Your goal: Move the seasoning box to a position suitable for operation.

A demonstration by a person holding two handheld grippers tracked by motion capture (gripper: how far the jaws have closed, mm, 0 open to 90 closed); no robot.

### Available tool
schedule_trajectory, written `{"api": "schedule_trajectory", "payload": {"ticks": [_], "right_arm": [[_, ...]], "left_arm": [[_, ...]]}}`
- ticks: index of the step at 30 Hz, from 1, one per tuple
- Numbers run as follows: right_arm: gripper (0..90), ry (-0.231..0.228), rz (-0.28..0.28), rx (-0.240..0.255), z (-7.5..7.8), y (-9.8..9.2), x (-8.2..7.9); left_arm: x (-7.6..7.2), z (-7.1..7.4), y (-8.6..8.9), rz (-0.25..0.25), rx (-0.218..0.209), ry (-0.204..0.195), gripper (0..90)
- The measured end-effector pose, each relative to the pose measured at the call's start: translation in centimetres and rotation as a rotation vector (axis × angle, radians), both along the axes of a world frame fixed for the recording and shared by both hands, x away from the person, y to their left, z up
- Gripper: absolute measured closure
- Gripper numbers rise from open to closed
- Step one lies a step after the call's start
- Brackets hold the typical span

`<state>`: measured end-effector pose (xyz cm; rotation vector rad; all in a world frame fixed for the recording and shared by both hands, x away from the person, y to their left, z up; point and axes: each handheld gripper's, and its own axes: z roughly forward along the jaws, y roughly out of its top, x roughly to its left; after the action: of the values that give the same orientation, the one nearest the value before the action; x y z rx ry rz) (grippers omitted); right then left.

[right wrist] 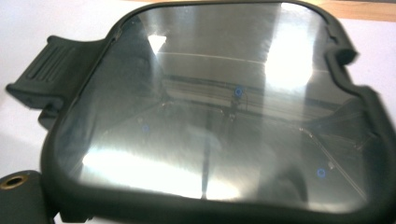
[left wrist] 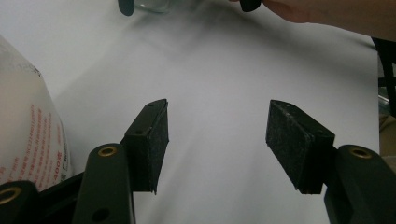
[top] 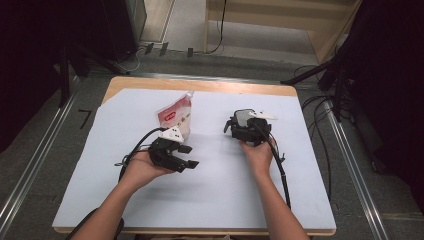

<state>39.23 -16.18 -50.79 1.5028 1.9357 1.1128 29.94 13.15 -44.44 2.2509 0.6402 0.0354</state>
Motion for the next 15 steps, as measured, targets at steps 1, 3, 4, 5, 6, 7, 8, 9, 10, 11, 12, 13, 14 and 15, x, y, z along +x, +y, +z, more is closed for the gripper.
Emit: {"api": "schedule_trajectory", "payload": {"ticks": [1, 3, 4, 5, 6, 7, 8, 9, 10, 11, 12, 13, 14, 15], "right_arm": [[9.1, -0.010, -0.001, -0.003, -0.03, 0.07, 0.03], [10.0, -0.027, -0.001, 0.002, -0.05, 0.15, 0.11], [11.8, -0.037, -0.001, -0.008, -0.03, 0.28, 0.04], [11.8, -0.037, -0.001, -0.008, -0.03, 0.28, 0.04], [12.5, -0.047, -0.003, -0.016, -0.05, 0.33, 0.00], [13.0, -0.055, -0.002, -0.024, -0.04, 0.36, -0.02], [13.8, -0.068, 0.004, -0.044, 0.00, 0.35, -0.04], [13.8, -0.068, 0.004, -0.044, 0.00, 0.35, -0.04], [13.9, -0.069, 0.004, -0.038, 0.01, 0.31, -0.03], [14.2, -0.067, 0.001, -0.030, 0.01, 0.27, -0.02], [14.5, -0.070, -0.001, -0.028, 0.06, 0.17, -0.01], [14.6, -0.070, 0.003, -0.030, 0.09, 0.08, 0.01], [14.7, -0.060, -0.003, -0.021, 0.15, 0.09, -0.05], [14.7, -0.056, 0.000, -0.015, 0.19, 0.02, -0.05]], "left_arm": [[0.03, 0.01, 0.03, -0.002, 0.003, -0.001, 40.4], [0.04, 0.00, 0.04, 0.000, 0.001, -0.002, 40.4], [0.07, -0.02, 0.04, -0.003, 0.001, -0.001, 40.4], [0.07, -0.02, 0.04, -0.003, 0.001, -0.001, 40.4], [0.06, -0.02, 0.03, -0.004, 0.001, -0.001, 40.4], [0.04, -0.01, 0.03, -0.002, 0.001, 0.000, 40.5], [0.06, -0.02, 0.03, -0.004, 0.001, -0.001, 40.4], [0.06, -0.02, 0.03, -0.004, 0.001, -0.001, 40.4], [0.07, -0.03, 0.02, -0.008, -0.001, 0.004, 40.4], [0.07, -0.03, 0.01, -0.009, 0.003, 0.005, 40.4], [0.09, -0.01, 0.03, -0.006, 0.003, 0.006, 40.4], [0.10, 0.00, 0.05, -0.006, 0.002, 0.008, 40.4], [0.12, 0.00, 0.06, -0.006, 0.001, 0.006, 40.5], [0.12, 0.00, 0.06, -0.006, 0.001, 0.006, 40.5]]}}
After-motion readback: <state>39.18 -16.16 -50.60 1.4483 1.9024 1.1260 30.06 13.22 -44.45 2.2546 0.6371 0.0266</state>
